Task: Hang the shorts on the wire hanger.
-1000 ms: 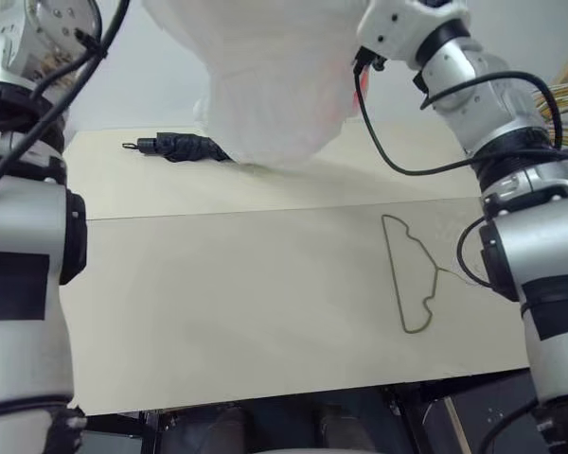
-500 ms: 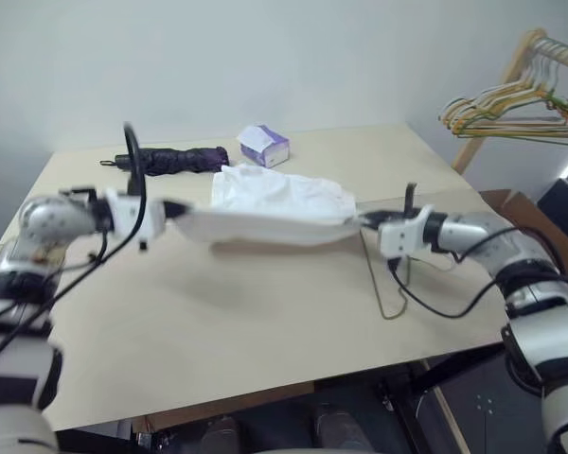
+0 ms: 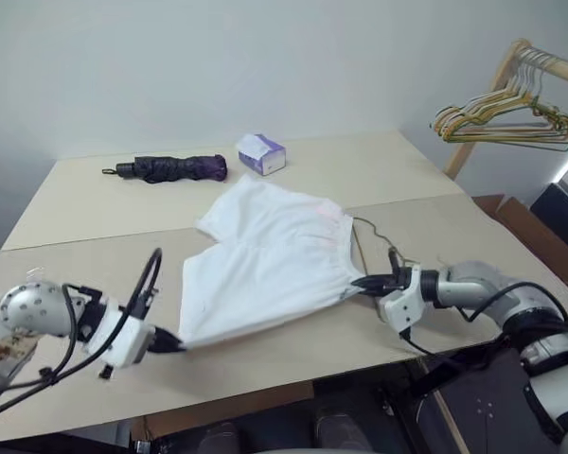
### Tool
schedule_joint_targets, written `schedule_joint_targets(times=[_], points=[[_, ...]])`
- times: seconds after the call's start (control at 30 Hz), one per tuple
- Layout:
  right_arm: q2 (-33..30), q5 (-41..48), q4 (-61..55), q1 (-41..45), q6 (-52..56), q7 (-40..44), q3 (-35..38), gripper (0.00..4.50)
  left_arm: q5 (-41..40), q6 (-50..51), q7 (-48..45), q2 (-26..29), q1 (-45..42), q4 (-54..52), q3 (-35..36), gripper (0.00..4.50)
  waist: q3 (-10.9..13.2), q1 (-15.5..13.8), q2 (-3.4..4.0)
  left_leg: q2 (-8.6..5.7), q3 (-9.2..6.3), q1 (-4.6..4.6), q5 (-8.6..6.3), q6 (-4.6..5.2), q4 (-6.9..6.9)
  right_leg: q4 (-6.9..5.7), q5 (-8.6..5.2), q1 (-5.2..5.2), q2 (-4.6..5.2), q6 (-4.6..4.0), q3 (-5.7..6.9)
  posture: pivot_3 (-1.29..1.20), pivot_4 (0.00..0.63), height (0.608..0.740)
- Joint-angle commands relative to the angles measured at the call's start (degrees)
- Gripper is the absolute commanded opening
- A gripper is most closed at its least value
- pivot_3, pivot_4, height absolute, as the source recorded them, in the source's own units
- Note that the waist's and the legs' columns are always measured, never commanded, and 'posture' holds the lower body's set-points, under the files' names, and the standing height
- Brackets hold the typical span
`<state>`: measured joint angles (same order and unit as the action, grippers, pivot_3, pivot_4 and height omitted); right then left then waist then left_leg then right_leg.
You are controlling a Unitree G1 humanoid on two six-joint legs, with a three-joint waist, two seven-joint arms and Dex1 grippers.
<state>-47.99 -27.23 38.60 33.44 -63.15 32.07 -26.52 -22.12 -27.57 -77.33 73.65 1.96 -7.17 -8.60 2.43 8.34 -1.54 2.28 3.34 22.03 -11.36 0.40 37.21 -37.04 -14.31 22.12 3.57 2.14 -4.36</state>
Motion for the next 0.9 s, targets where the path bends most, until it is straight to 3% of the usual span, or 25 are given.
schedule_joint_targets(times=[0.03, 0.23, 0.4, 0.57, 0.7, 0.8, 0.9], points=[[-3.93, 3.64, -2.41, -2.31, 4.16, 2.22, 3.47, 0.0, -1.82, 2.93, -1.85, 2.61, 5.62, -5.71, 4.02, 0.01, 0.0, 0.0, 0.0, 0.02, 0.01, -0.04, 0.0, 0.0, 0.0, 0.0, -0.03, -0.03, -0.01, -0.02, -0.01, -0.04, 0.012, 0.74], [-5.52, 6.67, -8.8, -6.92, 6.27, 4.28, 4.11, 0.0, -1.8, 5.34, -1.32, 1.29, 12.52, -10.37, 7.56, 0.01, 0.02, -0.02, -0.03, 0.11, 0.11, -0.16, 0.0, 0.0, -0.06, 0.0, -0.15, -0.05, -0.06, -0.04, -0.13, -0.05, 0.02, 0.74], [-7.92, 11.09, -13.29, -9.9, 8.23, 8.72, 3.92, 1.54, -2.83, 7.56, -3.5, 1.17, 14.3, -10.41, 10.5, 1.19, 0.04, -0.31, -0.03, 0.11, 0.22, -0.23, -0.01, 0.0, -0.12, 0.01, -0.31, -0.02, -0.07, 0.15, -0.24, -0.04, 0.022, 0.74], [-11.51, 20.34, -20.28, -14.88, 15.37, 15.22, 6.37, 3.28, -7.16, 13.52, -5.81, -0.13, 12.43, -6.0, 14.47, 2.87, 0.08, -1.2, -0.04, 0.22, 0.37, -0.36, -0.02, -0.01, -0.22, 0.01, -0.38, 0.0, -0.09, 0.21, -0.32, -0.03, 0.026, 0.74], [-13.91, 30.43, -27.56, -20.06, 29.44, 18.95, 11.67, 4.5, -11.82, 21.15, -5.59, -1.79, 5.19, -2.59, 17.27, 4.1, 0.16, -2.17, -0.04, 0.21, 0.44, -0.41, -0.02, -0.02, -0.23, 0.01, -0.4, 0.02, -0.08, 0.24, -0.35, -0.02, 0.032, 0.74], [-15.56, 38.76, -33.56, -23.73, 45.66, 20.68, 17.37, 4.5, -16.89, 29.84, -2.47, -4.08, -1.84, -2.0, 18.89, 4.1, 0.2, -3.08, -0.1, 0.21, 0.49, -0.36, -0.05, -0.06, -0.23, 0.02, -0.4, 0.09, -0.07, 0.25, -0.35, -0.02, 0.032, 0.74], [-14.77, 42.08, -39.05, -25.84, 64.75, 15.85, 22.71, 4.5, -19.86, 36.4, 0.89, -7.41, -7.84, -1.75, 19.39, 4.1, 0.22, -3.86, -0.1, 0.23, 0.5, -0.3, -0.07, -0.06, -0.23, 0.02, -0.41, 0.15, -0.1, 0.26, -0.33, -0.03, 0.037, 0.74]])
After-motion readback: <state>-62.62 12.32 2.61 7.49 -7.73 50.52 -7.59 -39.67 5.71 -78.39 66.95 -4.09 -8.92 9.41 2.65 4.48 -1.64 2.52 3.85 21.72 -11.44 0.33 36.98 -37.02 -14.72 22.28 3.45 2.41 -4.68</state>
